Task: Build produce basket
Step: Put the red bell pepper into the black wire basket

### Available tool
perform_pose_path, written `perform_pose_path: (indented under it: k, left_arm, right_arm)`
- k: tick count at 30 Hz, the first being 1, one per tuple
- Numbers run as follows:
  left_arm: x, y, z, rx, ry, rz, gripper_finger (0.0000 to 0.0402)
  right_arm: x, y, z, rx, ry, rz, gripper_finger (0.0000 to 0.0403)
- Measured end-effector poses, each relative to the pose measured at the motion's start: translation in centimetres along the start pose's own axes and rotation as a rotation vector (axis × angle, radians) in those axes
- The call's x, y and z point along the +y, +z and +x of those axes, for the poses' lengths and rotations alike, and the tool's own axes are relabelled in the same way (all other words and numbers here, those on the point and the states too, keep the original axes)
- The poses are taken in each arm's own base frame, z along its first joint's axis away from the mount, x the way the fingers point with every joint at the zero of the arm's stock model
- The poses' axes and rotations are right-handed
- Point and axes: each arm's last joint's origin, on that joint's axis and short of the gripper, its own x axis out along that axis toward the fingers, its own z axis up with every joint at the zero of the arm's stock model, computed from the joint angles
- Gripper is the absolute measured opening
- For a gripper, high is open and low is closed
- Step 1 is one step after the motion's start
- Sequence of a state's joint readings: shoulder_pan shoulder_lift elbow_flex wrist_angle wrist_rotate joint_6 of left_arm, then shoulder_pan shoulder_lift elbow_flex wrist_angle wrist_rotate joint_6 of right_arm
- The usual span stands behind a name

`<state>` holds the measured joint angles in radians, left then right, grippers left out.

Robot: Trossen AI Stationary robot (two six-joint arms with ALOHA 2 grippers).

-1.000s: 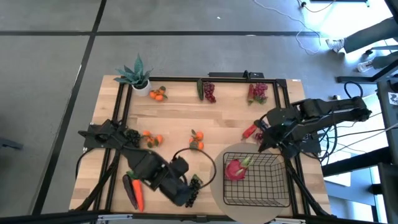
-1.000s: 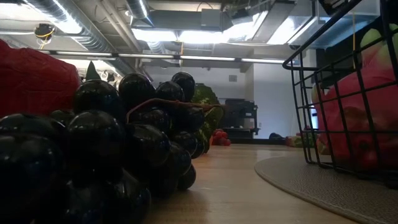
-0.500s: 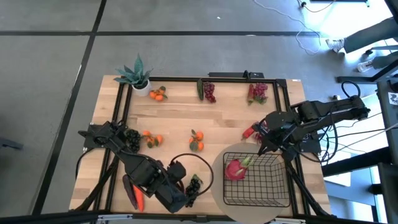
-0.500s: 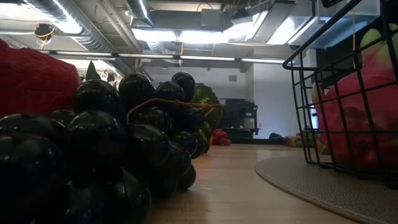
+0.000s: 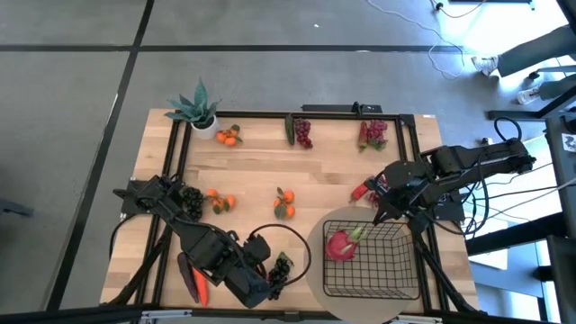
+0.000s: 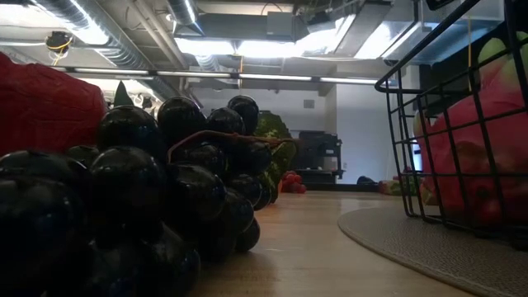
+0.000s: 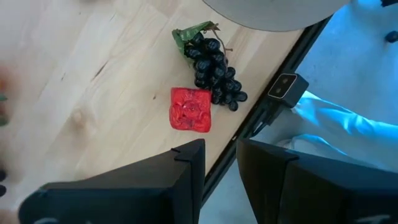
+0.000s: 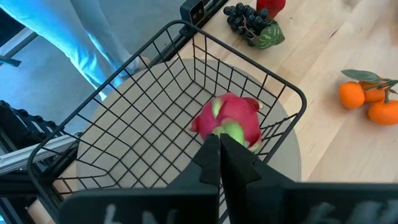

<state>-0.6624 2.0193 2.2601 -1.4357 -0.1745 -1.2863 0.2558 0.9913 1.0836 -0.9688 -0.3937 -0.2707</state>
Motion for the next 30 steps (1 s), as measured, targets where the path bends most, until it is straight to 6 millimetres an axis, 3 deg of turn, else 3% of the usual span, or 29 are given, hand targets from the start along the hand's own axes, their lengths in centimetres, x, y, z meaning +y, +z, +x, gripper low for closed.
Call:
perform_pose_path:
  k: [9,14,20,30]
  left_arm:
    - [-0.2,0.0,0.0,-0.005,-0.017,0.022,0.0083]
    - [-0.2,-0.1,0.0,-0.004,-0.02,0.018,0.0103]
    - [-0.4,-0.2,0.0,-0.008,-0.037,0.022,0.0153]
    - [-0.9,-0.3,1.8,0.001,0.008,0.083,0.0269]
  right_arm:
    - [0.0,0.0,0.0,0.0,0.0,0.0,0.0]
    - [0.0,0.0,0.0,0.0,0.0,0.0,0.0]
    - [0.0,0.0,0.0,0.0,0.0,0.0,0.0]
    - [0.0,0.0,0.0,0.0,0.0,0.001,0.0]
